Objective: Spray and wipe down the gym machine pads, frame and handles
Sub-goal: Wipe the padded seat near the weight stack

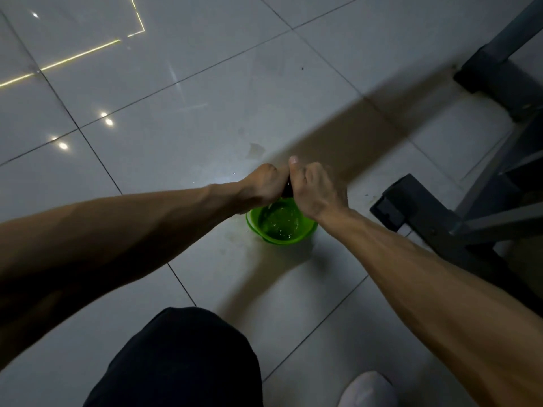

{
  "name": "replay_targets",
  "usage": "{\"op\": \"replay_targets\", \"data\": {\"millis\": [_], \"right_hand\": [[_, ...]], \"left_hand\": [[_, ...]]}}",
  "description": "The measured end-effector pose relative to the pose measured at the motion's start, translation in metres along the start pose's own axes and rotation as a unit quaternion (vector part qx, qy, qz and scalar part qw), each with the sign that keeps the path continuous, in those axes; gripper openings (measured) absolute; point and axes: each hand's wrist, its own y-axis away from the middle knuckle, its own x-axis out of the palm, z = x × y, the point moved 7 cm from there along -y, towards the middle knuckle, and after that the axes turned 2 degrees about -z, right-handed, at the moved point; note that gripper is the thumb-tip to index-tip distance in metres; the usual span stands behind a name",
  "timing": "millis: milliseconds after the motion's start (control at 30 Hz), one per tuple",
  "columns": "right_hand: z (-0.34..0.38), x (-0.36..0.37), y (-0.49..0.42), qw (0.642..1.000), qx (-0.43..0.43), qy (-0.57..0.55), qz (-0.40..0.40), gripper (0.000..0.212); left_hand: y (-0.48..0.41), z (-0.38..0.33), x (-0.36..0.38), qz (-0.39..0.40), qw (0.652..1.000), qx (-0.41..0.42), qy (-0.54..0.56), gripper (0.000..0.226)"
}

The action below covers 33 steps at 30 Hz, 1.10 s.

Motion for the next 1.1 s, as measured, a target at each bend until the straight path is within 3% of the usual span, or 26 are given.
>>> {"op": "replay_targets", "data": {"millis": [133,300,400,467,533,567,600,667,700,800,900,1033,1100], "right_hand": [[0.001,-0.009,-0.001,0.998,-0.038,0.035,-0.022,0.068],[0.008,-0.023,-0.008,0.992,-0.09,0.062,-0.07,0.071],[0.013,-0.033,-0.005,0.988,-0.097,0.06,-0.104,0.07],[0.006,-0.025,-0.001,0.993,-0.041,0.057,-0.092,0.067],[-0.018,0.009,0.004,0.995,0.095,-0.011,0.01,0.062],[-0.033,0.031,0.01,0.974,0.193,-0.085,0.077,0.06],[-0.045,0.047,0.02,0.93,0.292,-0.187,0.118,0.058],[-0.054,0.058,0.039,0.813,0.437,-0.369,0.102,0.056],[-0.054,0.055,0.043,0.781,0.462,-0.411,0.092,0.057],[-0.026,0.022,0.054,0.714,0.479,-0.496,0.119,0.054],[0.019,-0.037,0.061,0.639,0.484,-0.585,0.122,0.049],[0.092,-0.156,0.074,0.595,0.469,-0.641,0.123,0.045],[0.122,-0.214,0.082,0.606,0.463,-0.639,0.101,0.042]], "left_hand": [[0.004,-0.003,0.005,0.002,0.997,-0.024,0.074,0.049],[0.005,0.0,0.009,0.022,0.979,-0.134,0.149,0.053],[0.002,0.0,0.009,0.019,0.974,-0.144,0.173,0.055],[-0.001,0.001,0.007,-0.008,0.984,-0.111,0.14,0.056],[-0.001,0.015,0.011,-0.028,0.986,-0.132,0.097,0.052],[0.002,0.025,0.018,-0.01,0.977,-0.183,0.104,0.048],[0.01,0.031,0.027,0.022,0.962,-0.236,0.132,0.046],[0.022,0.029,0.036,0.07,0.936,-0.279,0.201,0.038],[0.024,0.024,0.032,0.06,0.933,-0.276,0.222,0.032],[0.047,-0.012,-0.001,-0.032,0.925,-0.276,0.261,0.021],[0.079,-0.071,-0.032,-0.077,0.903,-0.278,0.317,0.022],[0.138,-0.188,-0.095,-0.109,0.905,-0.253,0.324,0.014],[0.17,-0.249,-0.127,-0.118,0.916,-0.22,0.314,0.019]]}}
